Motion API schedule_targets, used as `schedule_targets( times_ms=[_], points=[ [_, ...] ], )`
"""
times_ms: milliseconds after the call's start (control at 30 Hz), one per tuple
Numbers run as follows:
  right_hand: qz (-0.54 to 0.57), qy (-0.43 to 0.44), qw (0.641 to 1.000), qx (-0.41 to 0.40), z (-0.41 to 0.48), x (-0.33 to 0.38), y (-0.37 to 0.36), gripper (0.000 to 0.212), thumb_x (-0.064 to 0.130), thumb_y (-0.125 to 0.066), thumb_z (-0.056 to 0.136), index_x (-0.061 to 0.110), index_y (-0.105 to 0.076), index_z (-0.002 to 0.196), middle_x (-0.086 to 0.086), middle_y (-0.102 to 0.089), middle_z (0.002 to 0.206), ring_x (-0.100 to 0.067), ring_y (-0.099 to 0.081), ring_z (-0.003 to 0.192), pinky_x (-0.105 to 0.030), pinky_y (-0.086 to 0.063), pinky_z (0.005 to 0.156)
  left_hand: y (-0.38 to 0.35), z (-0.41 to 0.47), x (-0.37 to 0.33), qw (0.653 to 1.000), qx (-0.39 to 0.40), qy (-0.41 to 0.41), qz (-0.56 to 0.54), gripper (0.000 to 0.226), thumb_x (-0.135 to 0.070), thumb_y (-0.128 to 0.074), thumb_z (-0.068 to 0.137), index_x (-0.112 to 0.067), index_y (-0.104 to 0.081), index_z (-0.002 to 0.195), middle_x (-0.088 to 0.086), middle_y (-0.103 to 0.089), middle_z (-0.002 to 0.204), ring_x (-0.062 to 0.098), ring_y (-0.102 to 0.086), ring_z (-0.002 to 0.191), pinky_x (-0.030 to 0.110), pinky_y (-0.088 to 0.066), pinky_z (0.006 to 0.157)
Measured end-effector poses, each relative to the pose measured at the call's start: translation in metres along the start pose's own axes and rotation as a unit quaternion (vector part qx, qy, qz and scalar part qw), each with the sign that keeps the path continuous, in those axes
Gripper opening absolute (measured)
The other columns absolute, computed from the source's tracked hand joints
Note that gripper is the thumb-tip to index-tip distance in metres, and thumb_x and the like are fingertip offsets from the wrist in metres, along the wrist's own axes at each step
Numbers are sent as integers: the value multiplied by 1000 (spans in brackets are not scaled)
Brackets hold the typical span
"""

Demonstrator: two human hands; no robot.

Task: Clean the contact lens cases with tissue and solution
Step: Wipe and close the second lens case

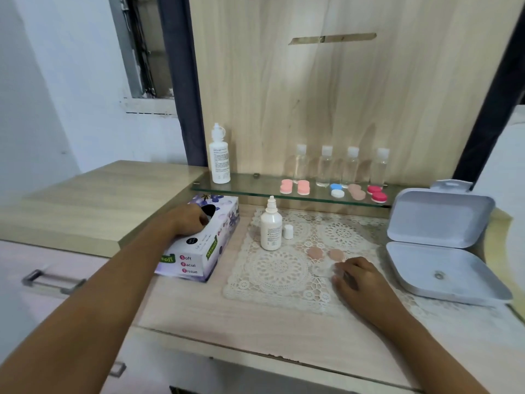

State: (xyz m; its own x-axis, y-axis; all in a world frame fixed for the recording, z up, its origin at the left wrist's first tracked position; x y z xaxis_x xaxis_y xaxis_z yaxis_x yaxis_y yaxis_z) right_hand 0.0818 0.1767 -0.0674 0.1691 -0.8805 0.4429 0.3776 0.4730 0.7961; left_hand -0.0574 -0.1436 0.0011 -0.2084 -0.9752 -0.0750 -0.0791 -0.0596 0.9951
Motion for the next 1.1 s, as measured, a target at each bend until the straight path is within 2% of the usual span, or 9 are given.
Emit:
schedule_targets(
  times_ms=[200,333,500,633,700,767,933,1000,1100],
  points=[
    [11,-3,1000,1,-1,0,0,31,29,-57,88,11,-64,113,7,-50,103,-9,-47,100,-16,-31,83,-4,2,2,1000,-9,-3,9,28,-10,-44,90,-16,-67,105,5,-61,111,15,-46,86,23,-32,72],
    [8,-7,1000,5,0,0,0,33,28,-57,89,10,-63,115,2,-54,108,-10,-47,101,-17,-31,83,-4,4,5,1000,-21,0,1,26,-8,-47,88,-14,-67,102,6,-62,111,15,-46,86,22,-32,72],
    [10,-5,1000,3,-1,1,1,31,27,-58,88,10,-64,114,2,-54,106,-13,-50,102,-17,-32,83,6,0,8,991,-92,-12,-96,18,-10,-52,90,-8,-68,98,10,-63,107,19,-53,89,22,-34,71],
    [12,-6,1000,4,-1,1,2,32,27,-57,89,10,-63,115,0,-55,109,-13,-49,103,-17,-31,84,20,-8,20,925,-187,5,-332,8,-8,-54,90,-9,-61,86,11,-62,90,19,-52,76,26,-36,66],
    [11,-5,1000,4,-1,1,1,32,27,-57,89,10,-63,116,0,-55,109,-13,-49,104,-17,-31,84,26,-13,23,889,-215,1,-404,11,-11,-51,93,-13,-56,84,7,-60,84,18,-51,72,27,-37,62],
    [13,-8,1000,4,-1,1,1,32,26,-58,89,10,-63,115,0,-55,108,-14,-50,104,-17,-32,83,29,-16,19,875,-216,-11,-433,14,-14,-47,96,-17,-53,84,4,-57,78,16,-48,64,24,-37,57],
    [14,-8,1000,3,-1,2,1,32,25,-58,88,10,-64,115,0,-56,108,-15,-51,104,-16,-31,83,16,-21,7,913,-164,-31,-371,17,-31,-50,95,-23,-62,86,-5,-61,71,14,-53,63,29,-40,60],
    [16,-9,1000,3,-1,2,1,31,25,-58,88,10,-64,115,0,-55,108,-15,-51,105,-16,-31,84,14,-24,3,933,-160,-39,-319,21,-38,-50,94,-25,-67,94,-5,-66,87,11,-59,77,27,-43,67],
    [14,-9,1000,4,-1,2,1,32,26,-58,88,11,-63,116,-1,-56,109,-15,-51,105,-16,-31,84,11,-28,-1,956,-154,-48,-245,28,-38,-57,90,-21,-67,111,-1,-66,103,10,-59,82,22,-41,64]
  ],
)
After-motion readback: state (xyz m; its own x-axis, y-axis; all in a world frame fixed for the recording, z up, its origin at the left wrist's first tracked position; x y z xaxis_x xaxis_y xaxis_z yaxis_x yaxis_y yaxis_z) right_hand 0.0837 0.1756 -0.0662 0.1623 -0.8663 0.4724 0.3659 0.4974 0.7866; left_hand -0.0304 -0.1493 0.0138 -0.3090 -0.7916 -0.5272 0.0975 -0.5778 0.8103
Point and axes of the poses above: each hand's wrist, its own z-axis towards the middle knuckle, its own y-axis out of the back of the hand, x = y × z, the point moved 7 cm from there along z, towards the middle knuckle
